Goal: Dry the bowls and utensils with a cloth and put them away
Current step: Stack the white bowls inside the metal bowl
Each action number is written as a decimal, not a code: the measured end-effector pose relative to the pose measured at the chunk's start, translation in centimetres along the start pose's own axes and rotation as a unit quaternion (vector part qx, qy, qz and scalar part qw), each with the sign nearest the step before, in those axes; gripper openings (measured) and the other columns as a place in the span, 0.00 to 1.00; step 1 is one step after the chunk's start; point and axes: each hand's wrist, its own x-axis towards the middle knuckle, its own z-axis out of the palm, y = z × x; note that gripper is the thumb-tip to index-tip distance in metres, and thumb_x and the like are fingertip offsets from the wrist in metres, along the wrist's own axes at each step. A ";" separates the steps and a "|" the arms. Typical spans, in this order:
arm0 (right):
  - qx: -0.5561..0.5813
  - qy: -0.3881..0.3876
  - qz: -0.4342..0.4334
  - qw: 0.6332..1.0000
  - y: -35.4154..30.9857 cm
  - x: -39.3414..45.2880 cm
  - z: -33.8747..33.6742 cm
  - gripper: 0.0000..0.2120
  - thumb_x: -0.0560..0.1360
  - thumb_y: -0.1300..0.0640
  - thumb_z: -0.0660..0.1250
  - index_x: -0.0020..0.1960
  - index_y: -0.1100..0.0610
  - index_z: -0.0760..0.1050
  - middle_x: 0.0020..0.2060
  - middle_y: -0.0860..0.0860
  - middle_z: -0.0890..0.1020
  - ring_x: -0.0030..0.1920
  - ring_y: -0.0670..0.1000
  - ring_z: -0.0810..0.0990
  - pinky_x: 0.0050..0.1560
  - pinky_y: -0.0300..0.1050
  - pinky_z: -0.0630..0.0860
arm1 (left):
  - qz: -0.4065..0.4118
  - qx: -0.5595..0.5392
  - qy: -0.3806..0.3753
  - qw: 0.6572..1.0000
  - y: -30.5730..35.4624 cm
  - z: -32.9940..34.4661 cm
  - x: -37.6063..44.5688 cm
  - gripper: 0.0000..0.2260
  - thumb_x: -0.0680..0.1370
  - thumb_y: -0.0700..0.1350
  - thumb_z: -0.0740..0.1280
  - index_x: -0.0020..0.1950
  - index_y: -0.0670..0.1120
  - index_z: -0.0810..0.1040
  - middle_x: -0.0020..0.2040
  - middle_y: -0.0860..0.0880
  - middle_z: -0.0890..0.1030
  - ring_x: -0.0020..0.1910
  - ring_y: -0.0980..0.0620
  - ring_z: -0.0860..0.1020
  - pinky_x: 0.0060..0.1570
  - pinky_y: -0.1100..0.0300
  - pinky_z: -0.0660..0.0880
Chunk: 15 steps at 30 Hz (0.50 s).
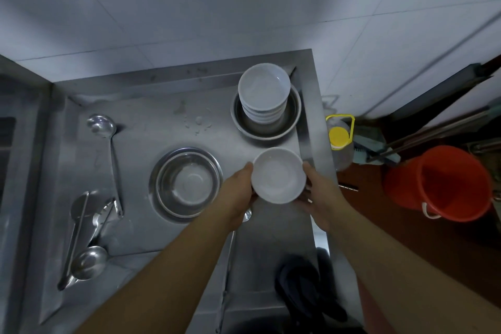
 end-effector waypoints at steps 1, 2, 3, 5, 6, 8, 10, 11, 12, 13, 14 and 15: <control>-0.003 -0.001 -0.011 1.000 -0.5 -0.5 0.1 0.11 0.86 0.45 0.62 0.53 0.48 0.80 0.36 0.44 0.88 0.38 0.45 0.87 0.40 0.45 0.82 | 0.010 0.007 -0.002 1.000 0.4 -0.1 -0.4 0.14 0.87 0.55 0.61 0.57 0.49 0.82 0.54 0.47 0.87 0.54 0.50 0.85 0.46 0.60 0.81; -0.007 -0.003 -0.025 1.000 -1.2 -1.0 0.3 0.10 0.86 0.45 0.62 0.53 0.48 0.79 0.35 0.43 0.88 0.37 0.45 0.88 0.37 0.44 0.82 | 0.021 0.013 -0.005 1.000 0.9 -0.1 -0.9 0.13 0.87 0.55 0.61 0.55 0.50 0.82 0.53 0.48 0.88 0.55 0.50 0.85 0.48 0.59 0.81; -0.013 -0.002 -0.039 0.999 -1.9 -1.5 0.6 0.10 0.86 0.45 0.62 0.53 0.48 0.78 0.35 0.44 0.88 0.36 0.44 0.87 0.34 0.43 0.83 | 0.031 0.015 -0.009 0.999 1.5 -0.2 -1.3 0.13 0.87 0.55 0.61 0.55 0.51 0.82 0.52 0.49 0.88 0.56 0.50 0.85 0.51 0.58 0.81; -0.030 0.005 -0.067 0.997 -3.7 -2.8 1.4 0.11 0.85 0.44 0.62 0.52 0.49 0.78 0.39 0.46 0.88 0.36 0.47 0.88 0.35 0.45 0.84 | 0.051 0.014 -0.017 0.998 3.1 -0.4 -2.3 0.12 0.87 0.55 0.62 0.57 0.52 0.82 0.52 0.51 0.89 0.58 0.49 0.85 0.54 0.57 0.81; -0.034 0.007 -0.079 0.996 -4.8 -3.4 1.9 0.12 0.85 0.43 0.63 0.51 0.49 0.79 0.42 0.47 0.87 0.39 0.49 0.88 0.36 0.46 0.85 | 0.062 0.014 -0.023 0.998 4.1 -0.5 -2.7 0.12 0.87 0.56 0.62 0.59 0.52 0.82 0.54 0.51 0.88 0.59 0.49 0.85 0.56 0.56 0.81; -0.041 0.006 -0.102 0.994 -7.1 -4.3 3.0 0.13 0.84 0.41 0.64 0.52 0.49 0.80 0.49 0.49 0.87 0.49 0.53 0.87 0.40 0.49 0.86 | 0.089 0.015 -0.035 0.995 6.4 -0.5 -3.3 0.13 0.86 0.56 0.62 0.62 0.51 0.82 0.58 0.50 0.87 0.59 0.49 0.84 0.58 0.55 0.81; -0.056 0.006 -0.129 0.990 -9.8 -4.7 4.1 0.15 0.83 0.39 0.65 0.53 0.50 0.80 0.52 0.51 0.86 0.54 0.56 0.86 0.47 0.54 0.87 | 0.115 0.011 -0.036 0.993 9.1 -0.3 -3.4 0.13 0.86 0.55 0.63 0.62 0.50 0.82 0.57 0.50 0.87 0.56 0.49 0.86 0.55 0.55 0.82; -0.066 0.008 -0.142 0.988 -11.2 -4.8 4.8 0.15 0.82 0.38 0.65 0.52 0.50 0.80 0.52 0.52 0.86 0.54 0.56 0.86 0.48 0.55 0.87 | 0.125 0.003 -0.035 0.992 10.5 -0.2 -3.3 0.13 0.86 0.54 0.63 0.60 0.49 0.83 0.55 0.50 0.88 0.54 0.49 0.87 0.52 0.57 0.83; -0.075 0.010 -0.154 0.985 -12.6 -4.8 5.5 0.16 0.82 0.38 0.65 0.51 0.50 0.80 0.53 0.52 0.85 0.54 0.56 0.86 0.47 0.55 0.87 | 0.133 -0.006 -0.032 0.991 11.9 0.0 -3.1 0.12 0.86 0.53 0.64 0.58 0.48 0.83 0.53 0.49 0.89 0.52 0.49 0.87 0.47 0.58 0.84; -0.083 0.012 -0.165 0.983 -14.1 -4.7 6.3 0.16 0.82 0.37 0.66 0.50 0.50 0.80 0.54 0.53 0.85 0.54 0.56 0.85 0.47 0.56 0.87 | 0.139 -0.015 -0.027 0.990 13.3 0.3 -2.8 0.11 0.86 0.53 0.64 0.57 0.48 0.83 0.53 0.48 0.88 0.52 0.49 0.86 0.44 0.59 0.84; -0.093 0.013 -0.175 0.980 -15.4 -4.6 7.0 0.16 0.82 0.37 0.65 0.50 0.50 0.79 0.56 0.54 0.84 0.56 0.56 0.84 0.48 0.57 0.87 | 0.143 -0.021 -0.024 0.989 14.7 0.5 -2.5 0.11 0.86 0.53 0.65 0.56 0.47 0.82 0.54 0.47 0.87 0.53 0.48 0.85 0.42 0.60 0.84; -0.108 0.014 -0.182 0.977 -16.7 -4.2 7.5 0.16 0.82 0.37 0.65 0.50 0.50 0.79 0.59 0.54 0.82 0.58 0.57 0.83 0.50 0.59 0.87 | 0.147 -0.022 -0.023 0.989 15.9 0.8 -2.0 0.11 0.86 0.53 0.64 0.55 0.47 0.82 0.55 0.46 0.85 0.54 0.48 0.84 0.40 0.61 0.83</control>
